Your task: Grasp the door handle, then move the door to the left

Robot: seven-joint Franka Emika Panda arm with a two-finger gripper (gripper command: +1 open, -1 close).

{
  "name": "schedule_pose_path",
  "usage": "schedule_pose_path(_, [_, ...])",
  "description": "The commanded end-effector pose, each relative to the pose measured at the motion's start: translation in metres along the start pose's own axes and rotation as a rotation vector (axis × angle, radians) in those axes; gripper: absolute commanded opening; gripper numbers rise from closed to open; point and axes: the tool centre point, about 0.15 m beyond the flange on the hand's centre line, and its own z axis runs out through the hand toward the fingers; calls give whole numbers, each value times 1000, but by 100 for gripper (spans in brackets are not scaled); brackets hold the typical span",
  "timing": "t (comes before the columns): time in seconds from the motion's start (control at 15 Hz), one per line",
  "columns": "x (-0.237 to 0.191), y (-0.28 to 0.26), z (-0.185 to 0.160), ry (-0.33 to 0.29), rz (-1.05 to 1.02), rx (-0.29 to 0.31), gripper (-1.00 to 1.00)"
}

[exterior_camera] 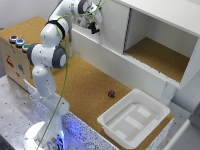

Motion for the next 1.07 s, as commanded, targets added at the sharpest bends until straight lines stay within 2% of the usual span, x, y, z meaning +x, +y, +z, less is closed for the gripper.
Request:
schedule_pose_path(0.0, [-16,-17,-14,-48,55,-99,100])
schedule_pose_path(0.4, [-32,21,-24,-79,140,-200,100])
schedule_pose_path(0.53, [-38,29,-26,-97,150,-212,100])
schedule_pose_path(0.8, [-49,58,-18,-90,150,-166,100])
schedule_pose_path(1.0, [-59,96,-16,-55,146,-109,100])
